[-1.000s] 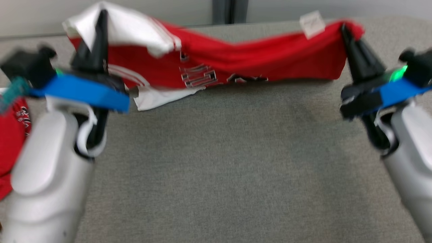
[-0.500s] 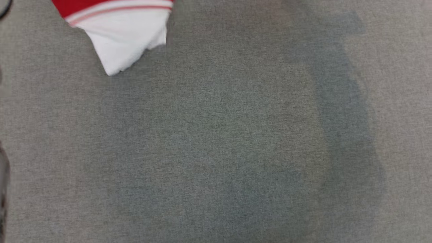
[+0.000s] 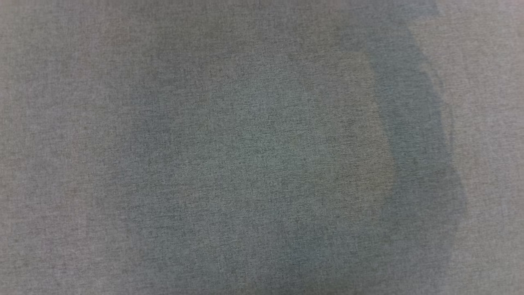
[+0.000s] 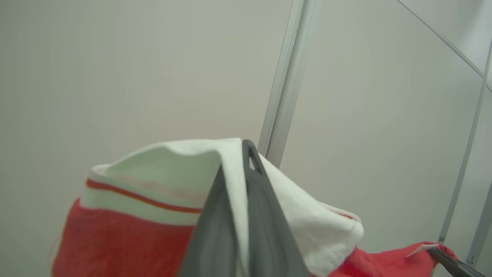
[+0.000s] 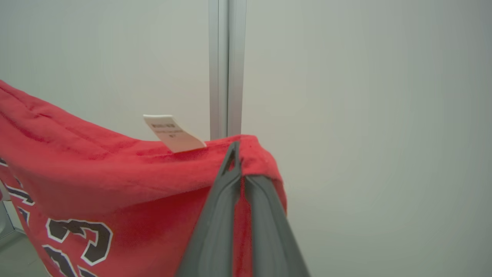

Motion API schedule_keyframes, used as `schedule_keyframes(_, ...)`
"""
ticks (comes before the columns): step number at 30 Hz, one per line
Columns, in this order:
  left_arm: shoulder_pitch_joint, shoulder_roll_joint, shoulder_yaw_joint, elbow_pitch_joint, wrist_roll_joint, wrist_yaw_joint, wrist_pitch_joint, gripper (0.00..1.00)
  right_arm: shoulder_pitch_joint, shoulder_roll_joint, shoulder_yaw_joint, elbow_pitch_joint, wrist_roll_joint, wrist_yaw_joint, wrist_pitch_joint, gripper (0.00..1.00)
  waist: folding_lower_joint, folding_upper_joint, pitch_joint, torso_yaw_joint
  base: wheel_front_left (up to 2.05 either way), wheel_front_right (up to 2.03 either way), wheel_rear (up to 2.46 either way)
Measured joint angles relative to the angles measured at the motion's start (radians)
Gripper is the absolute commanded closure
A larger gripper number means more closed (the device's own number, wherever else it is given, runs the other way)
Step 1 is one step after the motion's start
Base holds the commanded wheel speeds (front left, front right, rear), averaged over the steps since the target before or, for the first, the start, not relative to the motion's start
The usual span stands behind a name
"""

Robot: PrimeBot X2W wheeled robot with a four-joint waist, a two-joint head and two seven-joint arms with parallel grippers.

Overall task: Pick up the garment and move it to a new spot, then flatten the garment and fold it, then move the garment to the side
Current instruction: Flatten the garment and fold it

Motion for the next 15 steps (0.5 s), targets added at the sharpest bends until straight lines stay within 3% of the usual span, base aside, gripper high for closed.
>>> schedule_keyframes(8, 0.198, 0.033, -0.081, -0.005, -0.109, 0.000, -0.093, 1.00, 0.187, -0.006, 0.017, -0.091, 0.015, 0.000, -0.001, 1.00, 0.0001, 0.0000, 0.019, 0.020, 0.00, 0.00, 0.00)
schedule_keyframes(15, 0.548, 0.102, -0.098, -0.107, -0.174, 0.000, -0.152, 1.00, 0.498, -0.010, 0.007, -0.222, 0.020, 0.000, -0.001, 1.00, 0.0000, 0.0000, -0.045, 0.027, 0.00, 0.00, 0.00)
